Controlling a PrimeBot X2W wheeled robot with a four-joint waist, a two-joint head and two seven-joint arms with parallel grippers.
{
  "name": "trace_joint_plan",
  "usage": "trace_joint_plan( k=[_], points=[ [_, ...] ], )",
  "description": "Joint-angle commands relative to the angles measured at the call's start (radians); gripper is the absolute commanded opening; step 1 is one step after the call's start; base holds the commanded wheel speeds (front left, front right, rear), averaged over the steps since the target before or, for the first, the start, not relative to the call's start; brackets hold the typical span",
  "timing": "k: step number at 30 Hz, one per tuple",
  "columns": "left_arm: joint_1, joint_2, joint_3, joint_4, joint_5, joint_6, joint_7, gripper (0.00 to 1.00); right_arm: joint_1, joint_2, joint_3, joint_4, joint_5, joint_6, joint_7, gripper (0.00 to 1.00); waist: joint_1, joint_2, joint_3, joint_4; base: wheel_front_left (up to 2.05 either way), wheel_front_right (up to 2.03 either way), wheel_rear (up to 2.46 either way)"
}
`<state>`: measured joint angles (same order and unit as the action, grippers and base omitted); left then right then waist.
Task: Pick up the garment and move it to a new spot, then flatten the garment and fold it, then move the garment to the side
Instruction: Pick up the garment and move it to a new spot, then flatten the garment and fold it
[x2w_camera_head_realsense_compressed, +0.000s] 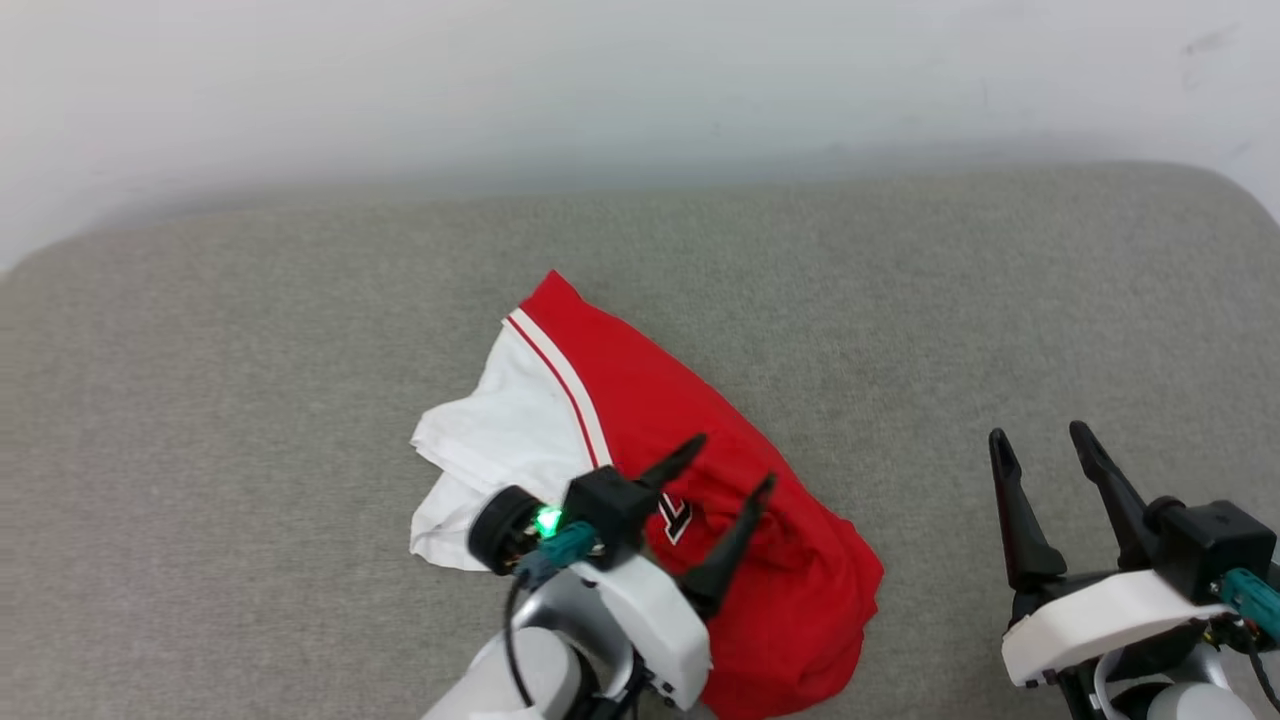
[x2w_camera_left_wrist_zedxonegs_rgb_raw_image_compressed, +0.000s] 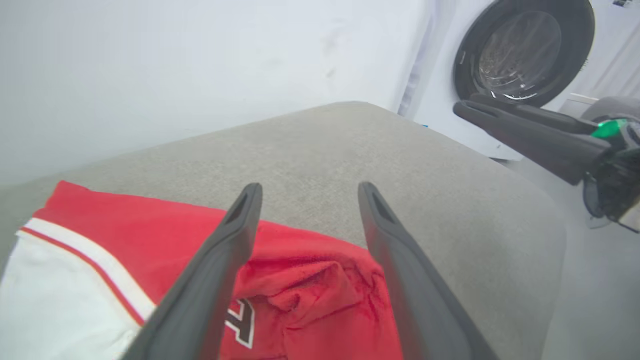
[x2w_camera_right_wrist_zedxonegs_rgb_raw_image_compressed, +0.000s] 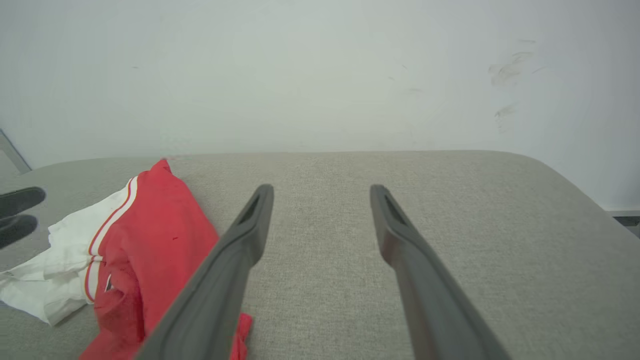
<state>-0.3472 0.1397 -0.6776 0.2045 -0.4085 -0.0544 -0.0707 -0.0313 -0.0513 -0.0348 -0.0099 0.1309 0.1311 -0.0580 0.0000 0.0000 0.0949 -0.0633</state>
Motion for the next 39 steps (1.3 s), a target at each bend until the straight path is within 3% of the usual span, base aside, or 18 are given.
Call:
trace_joint_plan(
  k=[1,12,19,28,39],
  points=[
    [0.016,0.005,0.006,-0.003,0.001,0.007,-0.009,1.00,0.010,0.001,-0.002,-0.008,-0.007,-0.001,0.004,1.00,0.0000,0.0000,-0.032,0.025,0.00,0.00,0.00],
    [0.105,0.079,0.200,0.014,-0.040,0.162,-0.147,1.00,0.076,0.002,-0.002,-0.043,0.003,-0.001,0.053,1.00,0.0000,0.0000,-0.107,0.070,0.00,0.00,0.00],
    [0.177,0.158,0.297,0.020,-0.052,0.223,-0.173,1.00,0.101,0.001,0.000,-0.062,0.007,-0.001,0.065,1.00,0.0000,0.0000,-0.125,0.073,0.00,0.00,0.00],
    [0.240,0.209,0.328,-0.022,-0.072,0.228,-0.164,1.00,0.124,0.001,-0.011,-0.079,0.008,-0.001,0.074,1.00,0.0000,0.0000,-0.138,0.067,0.00,0.00,0.00],
    [0.215,0.205,0.315,-0.036,-0.084,0.222,-0.144,1.00,0.117,0.001,-0.036,-0.056,0.061,-0.001,0.102,1.00,0.0000,0.0000,-0.134,0.090,0.00,0.00,0.00]
  ],
)
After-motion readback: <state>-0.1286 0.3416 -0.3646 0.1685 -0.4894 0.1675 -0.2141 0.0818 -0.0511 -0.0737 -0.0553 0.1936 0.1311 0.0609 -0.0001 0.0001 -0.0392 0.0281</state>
